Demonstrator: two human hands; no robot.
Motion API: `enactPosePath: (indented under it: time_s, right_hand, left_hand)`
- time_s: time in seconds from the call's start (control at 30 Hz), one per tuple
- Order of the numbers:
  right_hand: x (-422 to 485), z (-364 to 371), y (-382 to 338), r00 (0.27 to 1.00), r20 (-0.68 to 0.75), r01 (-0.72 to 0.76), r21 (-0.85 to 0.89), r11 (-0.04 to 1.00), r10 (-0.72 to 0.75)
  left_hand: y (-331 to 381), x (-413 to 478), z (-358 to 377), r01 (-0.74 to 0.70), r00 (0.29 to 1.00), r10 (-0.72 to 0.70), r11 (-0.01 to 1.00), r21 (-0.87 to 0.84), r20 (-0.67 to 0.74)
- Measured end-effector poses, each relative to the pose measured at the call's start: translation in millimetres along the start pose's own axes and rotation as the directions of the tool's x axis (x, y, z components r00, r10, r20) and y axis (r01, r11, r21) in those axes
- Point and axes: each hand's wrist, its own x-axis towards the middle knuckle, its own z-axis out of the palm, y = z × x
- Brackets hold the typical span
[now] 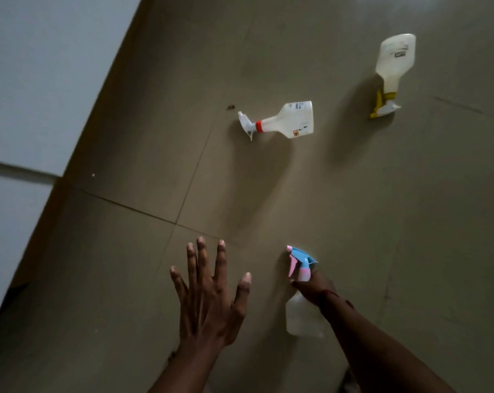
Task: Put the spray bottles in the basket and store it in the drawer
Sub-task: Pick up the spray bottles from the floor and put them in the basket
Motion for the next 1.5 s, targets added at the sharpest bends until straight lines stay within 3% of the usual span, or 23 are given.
enactPosePath:
  time_s: [0.13,0.27,0.4,0.53,0.83,1.07,1.2,1.37,1.5]
  right_hand:
    - [-5,9,-4,0.994,-0.093,0.055,-0.024,0.998,-0.057]
    - [-40,0,-17,0.985,-0.148,0.107,0.151,0.983,-0.085]
    - [-93,-25,-38,0.973,-0.102,0.229,0.304,0.925,-0.207]
    - [-164,-55,-72,0.927,-0.113,0.375,0.223,0.9,-0.358]
    - [-355,-62,-187,0.777,-0.189,0.605,-0.041,0.795,-0.601]
    - [-506,16,-273,0.626,0.017,0.747,-0.3,0.593,-0.78]
    - [-580,72,-304,0.545,0.159,0.771,-0.48,0.418,-0.823]
    - [-664,145,-332,0.371,0.38,0.871,-0.458,0.176,-0.847]
    - [-712,201,-359,0.28,0.411,0.917,-0.382,0.116,-0.868]
  left_hand:
    - [-4,1,5,-0.048,0.999,0.048,0.998,-0.03,-0.011]
    - [-12,-10,1,0.022,0.996,-0.02,1.0,-0.019,0.086]
    - [-17,-19,-33,0.063,0.992,-0.064,0.998,0.018,0.11]
    - [-22,-32,-94,0.125,0.986,-0.112,0.987,-0.097,0.125]
    - [-73,-90,-276,0.148,0.974,-0.208,0.883,-0.445,-0.088]
    - [-160,-173,-397,0.162,0.899,-0.382,0.744,-0.649,-0.213]
    - [-227,-228,-444,0.217,0.828,-0.519,0.647,-0.731,-0.214]
    - [-313,-293,-478,0.3,0.706,-0.677,0.551,-0.778,-0.207]
    - [-362,-326,-488,0.351,0.597,-0.786,0.434,-0.83,-0.159]
